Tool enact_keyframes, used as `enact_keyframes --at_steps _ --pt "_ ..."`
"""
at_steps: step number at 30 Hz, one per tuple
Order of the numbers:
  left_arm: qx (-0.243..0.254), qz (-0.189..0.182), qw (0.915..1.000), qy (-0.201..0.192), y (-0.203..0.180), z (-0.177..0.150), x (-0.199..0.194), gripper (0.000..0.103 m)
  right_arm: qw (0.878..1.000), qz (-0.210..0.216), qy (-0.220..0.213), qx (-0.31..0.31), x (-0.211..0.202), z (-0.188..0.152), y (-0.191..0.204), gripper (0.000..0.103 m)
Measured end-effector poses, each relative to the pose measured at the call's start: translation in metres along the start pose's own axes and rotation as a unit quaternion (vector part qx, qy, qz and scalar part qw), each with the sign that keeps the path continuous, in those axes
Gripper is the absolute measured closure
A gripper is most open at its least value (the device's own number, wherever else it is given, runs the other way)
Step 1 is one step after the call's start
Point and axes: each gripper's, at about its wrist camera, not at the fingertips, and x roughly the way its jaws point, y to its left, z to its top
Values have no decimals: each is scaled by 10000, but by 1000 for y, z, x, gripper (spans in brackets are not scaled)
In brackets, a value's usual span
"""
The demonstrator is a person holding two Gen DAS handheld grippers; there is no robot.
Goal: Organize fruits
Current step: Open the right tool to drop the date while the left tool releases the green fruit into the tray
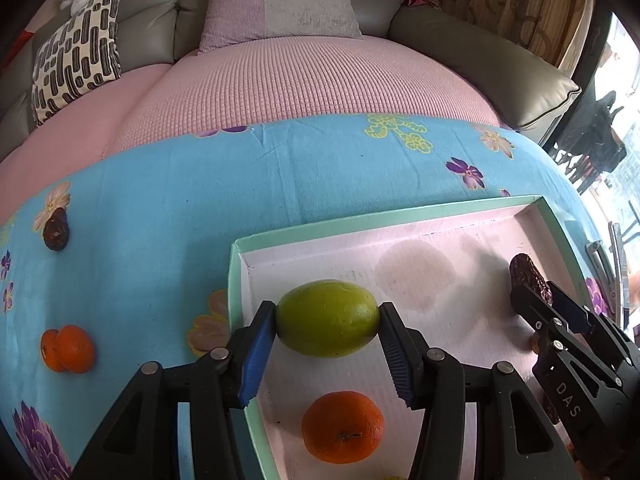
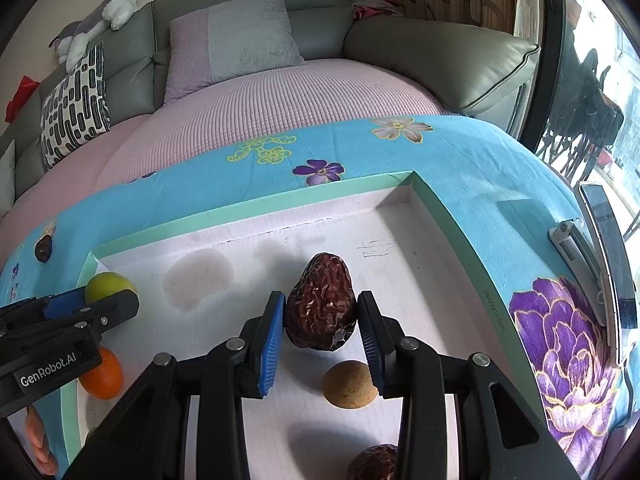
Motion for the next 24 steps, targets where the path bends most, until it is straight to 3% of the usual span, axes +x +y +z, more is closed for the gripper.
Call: enact_keyframes --at_steps 11,16,19,21,24 --pt "-86 65 9998 -185 7 4 -21 47 10000 24 12 -37 0 0 1 64" --pt "-94 92 9996 -266 10 2 -31 39 10000 57 -35 -42 -2 1 0 64" --pt "-116 164 9992 -345 13 1 -37 38 10000 56 -57 -36 -3 1 1 59" --pt "-160 242 9988 -392 16 1 -40 28 10000 65 -58 -33 -4 1 2 51" --pt "-211 449 9978 -439 24 0 -42 27 9999 71 -63 -35 -4 2 2 47"
